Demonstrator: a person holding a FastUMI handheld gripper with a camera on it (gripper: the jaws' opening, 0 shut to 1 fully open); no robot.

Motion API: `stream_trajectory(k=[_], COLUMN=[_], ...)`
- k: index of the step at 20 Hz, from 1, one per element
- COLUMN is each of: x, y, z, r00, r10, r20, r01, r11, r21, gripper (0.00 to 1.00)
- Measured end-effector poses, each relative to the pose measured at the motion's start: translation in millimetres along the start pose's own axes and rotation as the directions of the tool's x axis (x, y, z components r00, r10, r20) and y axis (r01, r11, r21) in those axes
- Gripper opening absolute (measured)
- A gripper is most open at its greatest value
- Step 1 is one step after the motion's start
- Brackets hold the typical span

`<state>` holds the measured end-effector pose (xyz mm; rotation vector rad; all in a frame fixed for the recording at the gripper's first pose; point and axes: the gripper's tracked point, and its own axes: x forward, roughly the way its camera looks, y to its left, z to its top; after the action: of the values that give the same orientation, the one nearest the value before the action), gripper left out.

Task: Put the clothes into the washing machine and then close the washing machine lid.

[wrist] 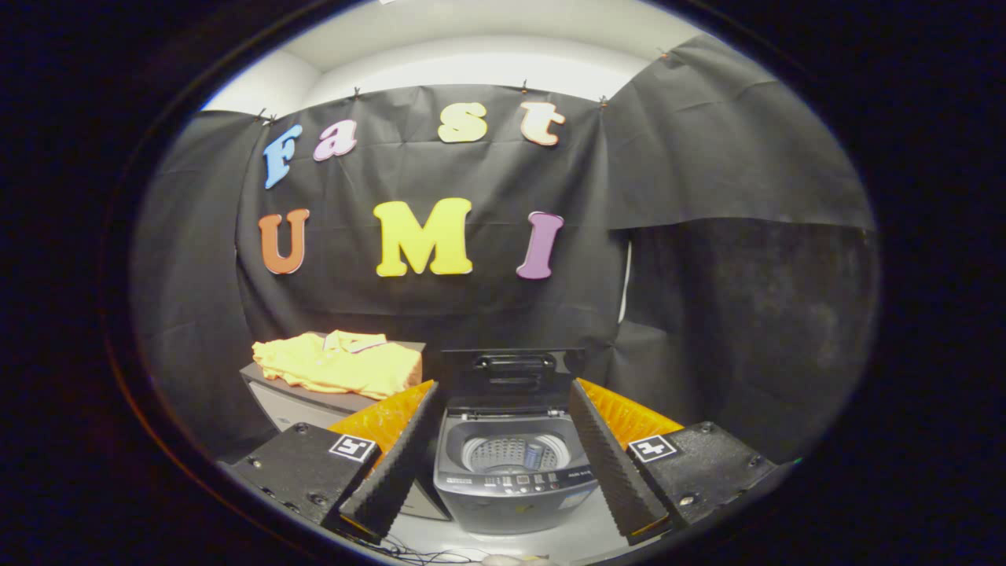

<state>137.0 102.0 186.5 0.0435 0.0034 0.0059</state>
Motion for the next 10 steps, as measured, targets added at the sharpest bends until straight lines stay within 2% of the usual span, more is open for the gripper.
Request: stream_trajectory(k=[10], x=[117], y=[180], z=[35], r00=[0.98], r10=[0.183], r20=[-0.08], r01=[-0.183], r11=[0.983], r21=[0.006], gripper=[1.0])
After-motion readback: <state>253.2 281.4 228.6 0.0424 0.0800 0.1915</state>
